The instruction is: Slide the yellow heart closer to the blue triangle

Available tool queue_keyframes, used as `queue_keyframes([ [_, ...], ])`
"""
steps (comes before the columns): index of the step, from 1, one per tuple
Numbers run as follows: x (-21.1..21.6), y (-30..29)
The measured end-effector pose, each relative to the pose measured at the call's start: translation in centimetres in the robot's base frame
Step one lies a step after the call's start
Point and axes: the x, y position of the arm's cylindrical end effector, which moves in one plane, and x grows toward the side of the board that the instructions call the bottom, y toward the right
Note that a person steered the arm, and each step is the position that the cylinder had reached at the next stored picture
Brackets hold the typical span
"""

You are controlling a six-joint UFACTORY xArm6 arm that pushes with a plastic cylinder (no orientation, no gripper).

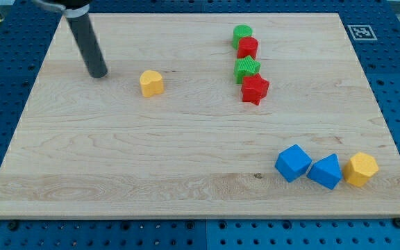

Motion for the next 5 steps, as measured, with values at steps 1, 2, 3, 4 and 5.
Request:
queue_keyframes([
  [1, 0.1, 2.1],
  [2, 0.4, 3.2],
  [3, 0.6, 4.3],
  [4, 1.2, 6.1],
  [5, 2.0, 7.6],
])
